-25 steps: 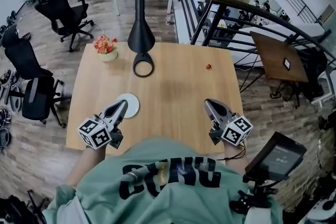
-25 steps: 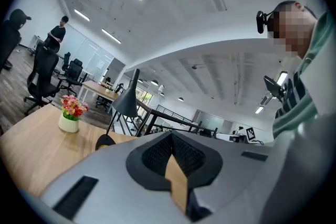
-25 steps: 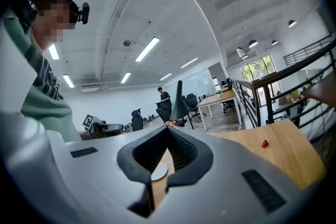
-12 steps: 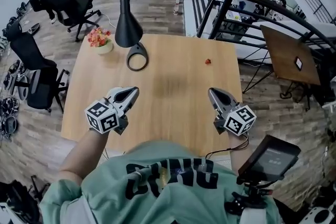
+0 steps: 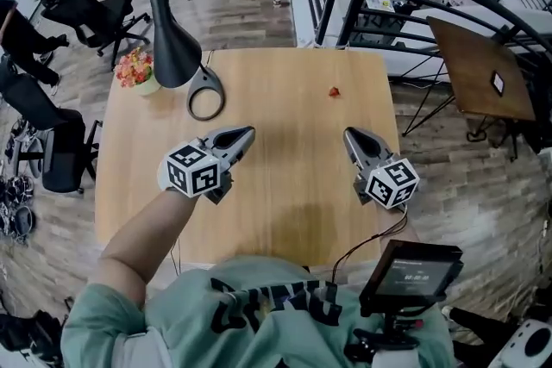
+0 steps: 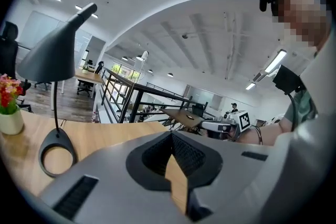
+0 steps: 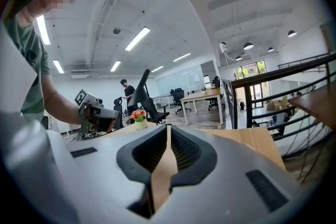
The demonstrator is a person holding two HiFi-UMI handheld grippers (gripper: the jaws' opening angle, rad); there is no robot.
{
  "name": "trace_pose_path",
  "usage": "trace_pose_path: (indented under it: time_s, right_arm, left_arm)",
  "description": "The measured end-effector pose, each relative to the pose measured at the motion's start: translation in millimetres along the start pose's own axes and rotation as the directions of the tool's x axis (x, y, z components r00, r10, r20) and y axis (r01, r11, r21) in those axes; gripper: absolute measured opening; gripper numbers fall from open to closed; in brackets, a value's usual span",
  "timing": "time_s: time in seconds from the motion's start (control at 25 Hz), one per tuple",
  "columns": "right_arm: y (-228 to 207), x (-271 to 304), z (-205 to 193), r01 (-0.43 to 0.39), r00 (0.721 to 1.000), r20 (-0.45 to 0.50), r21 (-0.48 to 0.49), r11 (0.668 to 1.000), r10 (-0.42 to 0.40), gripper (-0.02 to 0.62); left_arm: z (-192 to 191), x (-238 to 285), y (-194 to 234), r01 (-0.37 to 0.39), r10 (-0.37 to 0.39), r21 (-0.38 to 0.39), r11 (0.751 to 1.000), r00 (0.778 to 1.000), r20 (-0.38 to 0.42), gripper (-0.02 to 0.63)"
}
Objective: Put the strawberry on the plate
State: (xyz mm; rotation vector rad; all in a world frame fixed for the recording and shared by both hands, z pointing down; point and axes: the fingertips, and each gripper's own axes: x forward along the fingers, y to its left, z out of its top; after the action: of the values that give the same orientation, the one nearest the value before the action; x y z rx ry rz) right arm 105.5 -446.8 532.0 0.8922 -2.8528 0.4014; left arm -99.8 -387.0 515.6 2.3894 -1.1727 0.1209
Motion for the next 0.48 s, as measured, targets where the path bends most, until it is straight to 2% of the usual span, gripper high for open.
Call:
trace_pose_path:
  time_s: [0.16, 0.24, 0.32, 0.4, 0.48]
  right_arm:
    - [-42, 27, -16, 0.045, 0.998, -0.036, -0.02, 0.999, -0.045, 0.012]
    - [-63, 44, -26, 0.054, 0.997, -0.062, -0.028, 0.998, -0.055, 0.058]
    - [-83, 62, -39, 0.061, 0.993, -0.1, -0.055, 0.997, -0.066, 0.063]
    - [-101, 80, -55, 0.07, 0.986, -0.144, -0.084, 0.994, -0.081, 0.128]
    - [-120, 95, -69, 0.088, 0.978, -0.179, -0.116, 0.989, -0.108, 0.142]
  left_arm:
    - [-7, 41, 23, 0.005, -0.005, -0.005, 1.0, 0.999, -0.036, 0.002]
    - [-9, 61, 36, 0.001, -0.002, -0.015, 1.0, 0.999, -0.045, 0.002]
    - [-13, 79, 49, -0.004, 0.003, -0.016, 1.0, 0.998, -0.057, 0.002]
    - [-20, 96, 59, -0.006, 0.005, -0.018, 1.0, 0.997, -0.073, 0.002]
    - [-30, 111, 68, -0.005, 0.002, -0.029, 1.0, 0.996, -0.091, 0.002]
